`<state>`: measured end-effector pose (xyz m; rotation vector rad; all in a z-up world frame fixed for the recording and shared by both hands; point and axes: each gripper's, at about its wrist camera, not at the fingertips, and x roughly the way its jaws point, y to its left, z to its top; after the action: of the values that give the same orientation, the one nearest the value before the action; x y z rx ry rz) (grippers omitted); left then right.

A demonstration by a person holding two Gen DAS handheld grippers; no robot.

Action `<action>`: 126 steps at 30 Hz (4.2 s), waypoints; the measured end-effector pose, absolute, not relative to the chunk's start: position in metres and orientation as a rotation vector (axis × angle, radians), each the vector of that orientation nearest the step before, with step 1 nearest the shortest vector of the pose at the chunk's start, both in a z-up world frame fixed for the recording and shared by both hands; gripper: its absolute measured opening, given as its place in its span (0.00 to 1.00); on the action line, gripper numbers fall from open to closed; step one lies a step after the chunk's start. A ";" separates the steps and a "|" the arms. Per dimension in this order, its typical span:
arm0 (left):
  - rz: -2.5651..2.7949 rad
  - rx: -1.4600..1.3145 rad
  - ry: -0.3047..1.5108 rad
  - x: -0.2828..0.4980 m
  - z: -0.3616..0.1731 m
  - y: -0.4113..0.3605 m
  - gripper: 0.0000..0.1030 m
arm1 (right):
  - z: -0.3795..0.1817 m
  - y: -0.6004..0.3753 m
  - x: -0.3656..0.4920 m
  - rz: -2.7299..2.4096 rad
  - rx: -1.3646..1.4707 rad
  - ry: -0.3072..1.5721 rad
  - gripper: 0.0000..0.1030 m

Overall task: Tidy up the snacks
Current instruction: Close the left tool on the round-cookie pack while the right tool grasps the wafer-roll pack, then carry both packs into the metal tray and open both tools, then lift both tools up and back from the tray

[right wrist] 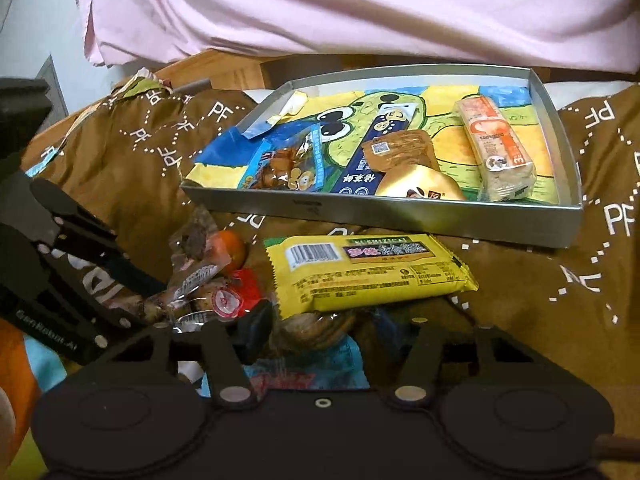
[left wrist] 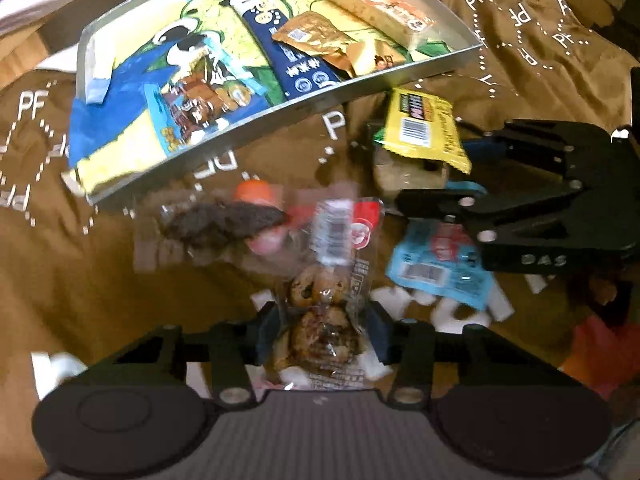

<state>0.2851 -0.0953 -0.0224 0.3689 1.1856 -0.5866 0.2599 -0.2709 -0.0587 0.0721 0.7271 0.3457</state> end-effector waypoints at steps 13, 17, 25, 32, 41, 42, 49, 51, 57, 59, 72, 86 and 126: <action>-0.312 0.176 1.227 0.233 -0.013 -0.096 0.49 | -0.039 -0.275 0.220 0.332 0.045 0.751 0.48; -0.249 0.121 1.201 0.215 -0.010 -0.094 0.48 | -0.037 -0.271 0.212 0.314 0.021 0.747 0.44; -0.220 0.026 1.123 0.191 -0.005 -0.085 0.48 | -0.038 -0.275 0.199 0.281 0.030 0.720 0.37; -0.156 -0.106 0.996 0.181 -0.006 -0.076 0.48 | -0.032 -0.275 0.182 0.269 0.054 0.696 0.37; -0.137 -0.141 0.926 0.169 -0.003 -0.074 0.48 | -0.014 -0.259 0.148 0.299 -0.029 0.607 0.34; -0.135 -0.143 0.919 0.168 -0.002 -0.074 0.48 | -0.014 -0.258 0.148 0.297 -0.032 0.605 0.34; -0.136 -0.161 0.866 0.179 0.011 -0.073 0.48 | -0.005 -0.261 0.153 0.279 -0.001 0.555 0.34; -0.139 -0.154 0.845 0.187 0.018 -0.077 0.48 | 0.002 -0.263 0.153 0.268 0.006 0.522 0.34; -0.157 -0.133 0.761 0.214 0.044 -0.091 0.48 | 0.019 -0.274 0.152 0.233 0.011 0.423 0.34; -0.159 -0.136 0.732 0.224 0.051 -0.097 0.48 | 0.024 -0.276 0.155 0.216 -0.018 0.390 0.34; -0.209 -0.168 0.632 0.302 0.051 -0.147 0.48 | 0.018 -0.312 0.207 0.030 -0.144 0.282 0.34; -0.175 -0.183 0.624 0.376 0.027 -0.163 0.48 | -0.006 -0.315 0.292 0.058 -0.171 0.248 0.34; -0.136 -0.178 0.672 0.409 -0.020 -0.135 0.58 | -0.038 -0.301 0.342 0.153 -0.145 0.324 0.54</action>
<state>0.4093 -0.1352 -0.0198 -0.1785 0.6722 -0.1362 0.3416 -0.3014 -0.0380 -0.1450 0.3236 0.1526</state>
